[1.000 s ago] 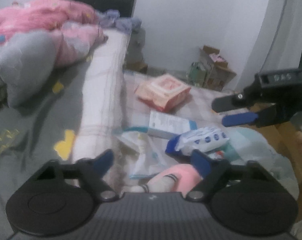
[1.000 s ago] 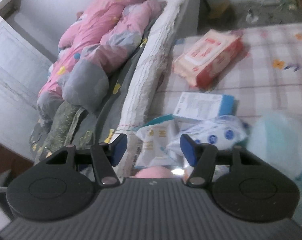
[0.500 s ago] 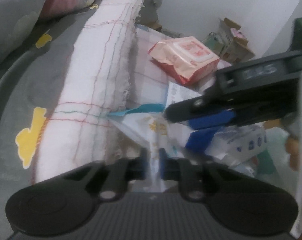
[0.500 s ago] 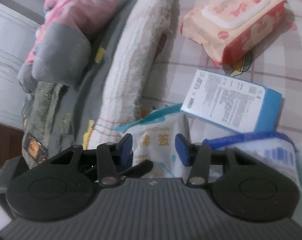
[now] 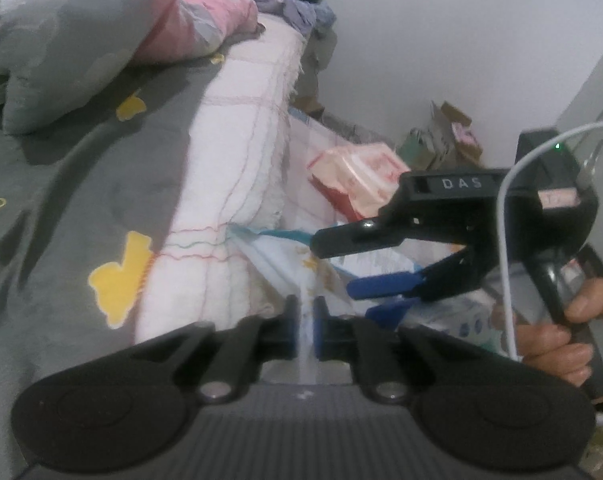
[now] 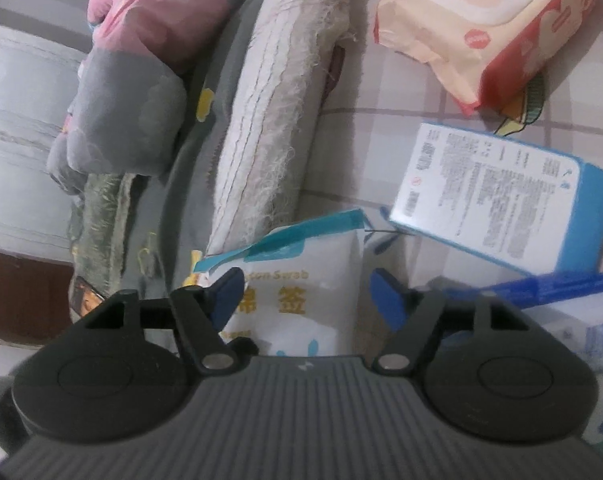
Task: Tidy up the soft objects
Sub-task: 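Carry the cotton-swab bag with the right tool into the box and release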
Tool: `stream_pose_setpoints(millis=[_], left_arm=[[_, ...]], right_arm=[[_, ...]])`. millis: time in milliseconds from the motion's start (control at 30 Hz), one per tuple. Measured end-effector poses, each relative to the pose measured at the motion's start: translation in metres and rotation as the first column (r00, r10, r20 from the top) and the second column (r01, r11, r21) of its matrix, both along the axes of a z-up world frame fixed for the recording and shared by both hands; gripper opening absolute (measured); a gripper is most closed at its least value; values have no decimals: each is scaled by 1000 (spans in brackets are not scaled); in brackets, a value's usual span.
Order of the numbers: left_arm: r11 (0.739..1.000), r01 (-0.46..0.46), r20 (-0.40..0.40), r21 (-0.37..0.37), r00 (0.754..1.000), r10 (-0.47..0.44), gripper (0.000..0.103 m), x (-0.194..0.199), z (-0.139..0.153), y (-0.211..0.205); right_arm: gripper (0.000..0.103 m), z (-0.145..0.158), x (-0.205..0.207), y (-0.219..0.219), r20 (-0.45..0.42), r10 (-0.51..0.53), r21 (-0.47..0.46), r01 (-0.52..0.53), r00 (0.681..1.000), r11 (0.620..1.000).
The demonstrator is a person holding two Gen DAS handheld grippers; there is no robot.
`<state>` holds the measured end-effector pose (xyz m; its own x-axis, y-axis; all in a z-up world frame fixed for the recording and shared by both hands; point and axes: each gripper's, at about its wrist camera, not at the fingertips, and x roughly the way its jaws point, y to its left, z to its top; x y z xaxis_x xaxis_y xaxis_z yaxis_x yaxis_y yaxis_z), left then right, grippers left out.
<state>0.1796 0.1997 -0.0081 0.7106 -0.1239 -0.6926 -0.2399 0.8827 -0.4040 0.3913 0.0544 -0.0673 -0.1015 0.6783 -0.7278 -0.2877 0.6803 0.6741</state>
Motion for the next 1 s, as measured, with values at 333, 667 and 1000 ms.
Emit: stream_pose_setpoints(millis=[333,667,1000], left_arm=[[998,-46,92,-48,995,51,7,-18,19,6],[1000,-2,146,-8,989,3,7,-31,54,-28],[975,222,199,27,954,-222,8,-10,89,-126]], right_arm=[[61,14,-12,3,-68,-10,125,18,998,992],[43,63,-40,-35,53,-32,164,22,998,986],[39,118,-69,-162,196,-183,185,147,963,972]])
